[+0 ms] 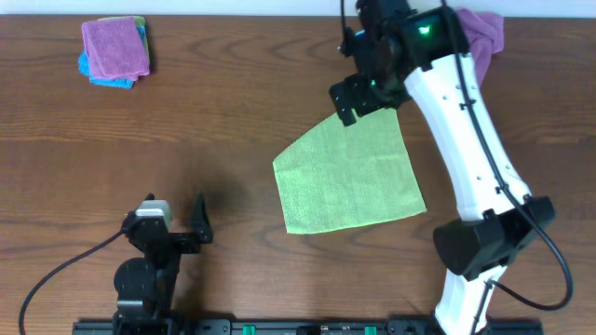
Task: Fold the cloth
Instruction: 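Release the green cloth and move the right gripper to its right edge, then grasp the cloth's left edge with left gripper, right edge with right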
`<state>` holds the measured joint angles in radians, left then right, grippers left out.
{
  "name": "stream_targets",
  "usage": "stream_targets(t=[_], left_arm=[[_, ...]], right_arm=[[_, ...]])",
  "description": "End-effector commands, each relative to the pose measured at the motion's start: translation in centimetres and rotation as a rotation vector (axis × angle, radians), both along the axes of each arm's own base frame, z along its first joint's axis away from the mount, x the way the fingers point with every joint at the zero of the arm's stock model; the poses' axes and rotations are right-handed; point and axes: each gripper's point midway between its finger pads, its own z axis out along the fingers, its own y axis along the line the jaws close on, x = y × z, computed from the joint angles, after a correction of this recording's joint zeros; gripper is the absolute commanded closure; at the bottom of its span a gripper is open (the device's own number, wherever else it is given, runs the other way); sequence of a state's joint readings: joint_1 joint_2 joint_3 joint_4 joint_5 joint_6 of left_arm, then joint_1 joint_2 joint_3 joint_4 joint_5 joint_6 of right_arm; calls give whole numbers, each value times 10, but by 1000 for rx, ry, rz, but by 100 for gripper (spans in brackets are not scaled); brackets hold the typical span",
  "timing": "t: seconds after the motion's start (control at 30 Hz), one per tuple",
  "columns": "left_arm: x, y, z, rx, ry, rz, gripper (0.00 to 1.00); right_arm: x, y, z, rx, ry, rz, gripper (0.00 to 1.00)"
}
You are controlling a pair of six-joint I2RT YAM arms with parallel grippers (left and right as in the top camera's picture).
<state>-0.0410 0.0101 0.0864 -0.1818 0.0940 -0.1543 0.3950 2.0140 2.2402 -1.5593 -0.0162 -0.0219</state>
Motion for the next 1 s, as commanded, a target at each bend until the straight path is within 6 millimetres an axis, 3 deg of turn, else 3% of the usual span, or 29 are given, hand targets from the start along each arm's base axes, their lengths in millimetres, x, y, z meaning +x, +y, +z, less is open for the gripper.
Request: stream_targets(t=[0.0, 0.13, 0.27, 0.43, 0.53, 0.63, 0.73, 0.83, 0.97], left_arm=[[0, -7, -14, -412, 70, 47, 5], [1, 6, -13, -497, 53, 138, 5], [1, -1, -13, -528, 66, 100, 5], [-3, -26, -13, -501, 102, -47, 5], [-7, -40, -11, -477, 113, -142, 5], [-12, -58, -15, -484, 160, -243, 4], [-16, -74, -15, -461, 182, -352, 4], [-15, -84, -7, -444, 160, -431, 5], [-5, -93, 8, -418, 104, -491, 5]], right_arm=[[-18, 0, 45, -19, -124, 20, 1], [-56, -13, 93, -6, -240, 11, 1], [-80, -28, 102, 23, -303, -18, 1], [-104, -43, 65, 36, -324, -49, 1], [-114, -47, 30, 45, -318, -59, 1], [-128, -43, -11, 58, -224, -34, 1], [-134, -39, -36, 68, -173, -22, 1], [-129, -37, -38, 73, -186, -23, 1], [-115, -43, -18, 93, -264, -60, 1]])
